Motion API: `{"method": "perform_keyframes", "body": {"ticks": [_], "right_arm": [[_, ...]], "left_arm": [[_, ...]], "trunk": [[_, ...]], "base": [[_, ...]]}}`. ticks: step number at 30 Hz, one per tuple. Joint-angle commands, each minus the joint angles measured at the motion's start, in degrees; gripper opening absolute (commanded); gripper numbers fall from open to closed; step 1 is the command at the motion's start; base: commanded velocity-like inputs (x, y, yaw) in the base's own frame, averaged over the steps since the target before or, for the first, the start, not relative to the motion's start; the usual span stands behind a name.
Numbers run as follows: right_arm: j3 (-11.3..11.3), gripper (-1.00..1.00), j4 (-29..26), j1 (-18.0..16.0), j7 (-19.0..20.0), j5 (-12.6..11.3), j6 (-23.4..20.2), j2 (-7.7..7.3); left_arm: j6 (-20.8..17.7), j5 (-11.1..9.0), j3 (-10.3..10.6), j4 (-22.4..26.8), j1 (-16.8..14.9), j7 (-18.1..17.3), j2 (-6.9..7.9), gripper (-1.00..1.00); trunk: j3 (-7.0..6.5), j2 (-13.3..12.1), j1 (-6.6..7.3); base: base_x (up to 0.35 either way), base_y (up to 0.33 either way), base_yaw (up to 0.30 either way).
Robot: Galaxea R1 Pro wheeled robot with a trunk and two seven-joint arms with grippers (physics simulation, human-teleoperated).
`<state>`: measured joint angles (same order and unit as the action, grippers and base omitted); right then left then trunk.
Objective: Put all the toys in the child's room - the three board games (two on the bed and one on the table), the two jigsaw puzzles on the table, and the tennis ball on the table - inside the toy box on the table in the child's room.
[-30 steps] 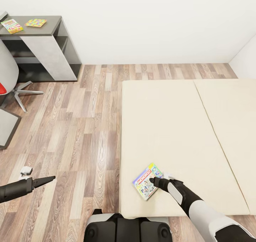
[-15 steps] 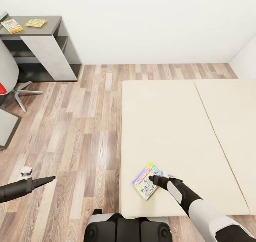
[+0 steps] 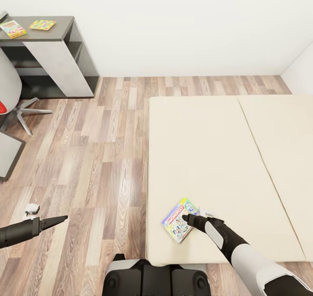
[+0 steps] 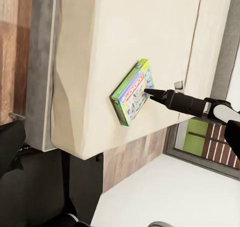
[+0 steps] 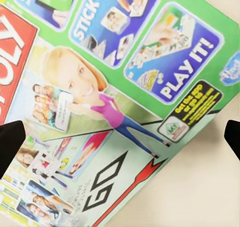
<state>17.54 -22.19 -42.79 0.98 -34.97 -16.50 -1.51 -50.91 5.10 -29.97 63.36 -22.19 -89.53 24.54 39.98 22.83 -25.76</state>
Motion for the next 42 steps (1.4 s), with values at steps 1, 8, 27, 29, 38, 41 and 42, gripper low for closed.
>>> {"method": "perform_keyframes", "body": {"ticks": [1, 8, 27, 29, 38, 41, 42], "right_arm": [[0.21, 1.0, -0.08, -0.02, 0.05, -0.09, -0.24, -0.06], [0.21, 1.0, -0.12, -0.02, 0.08, -0.09, -0.22, -0.06], [0.14, 1.0, -0.56, -0.07, -0.02, -0.01, 0.52, 0.98], [0.16, 1.0, -0.99, -0.09, -0.14, 0.07, 0.54, 1.11], [0.21, 1.0, -1.66, -0.1, -0.26, 0.48, 0.57, 1.29], [0.21, 1.0, -1.69, -0.1, -0.24, 0.57, 0.63, 1.45], [0.21, 1.0, -1.69, -0.1, -0.23, 0.6, 0.64, 1.55]], "left_arm": [[-0.59, 0.53, -0.09, 0.06, -0.04, -0.47, -0.02, 1.0], [-0.59, 0.49, -0.02, 0.09, -0.04, -0.47, -0.02, 1.0], [-0.59, 0.52, -0.08, 0.06, -0.04, -0.47, 0.01, 1.0], [-0.59, 0.52, -0.16, 0.07, -0.04, -0.47, 0.04, 1.0], [-0.59, 0.5, -0.26, 0.02, -0.04, -0.47, 0.07, 1.0], [-0.59, 0.49, -0.26, 0.01, -0.04, -0.47, 0.07, 1.0], [-0.59, 0.52, -0.26, 0.01, -0.04, -0.47, 0.07, 1.0]], "trunk": [[0.12, 0.09, -0.03], [0.26, 0.09, -0.03], [0.29, 0.09, -0.03], [0.29, 0.09, -0.03], [0.29, 0.09, -0.03], [0.29, 0.09, -0.03], [0.29, 0.09, -0.03]], "base": [[0.0, 0.0, 0.0], [0.0, 0.0, 0.0], [0.0, 0.0, 0.0], [0.0, 0.0, 0.0], [0.0, 0.0, 0.0], [0.0, 0.0, 0.0], [0.0, 0.0, 0.0]]}}
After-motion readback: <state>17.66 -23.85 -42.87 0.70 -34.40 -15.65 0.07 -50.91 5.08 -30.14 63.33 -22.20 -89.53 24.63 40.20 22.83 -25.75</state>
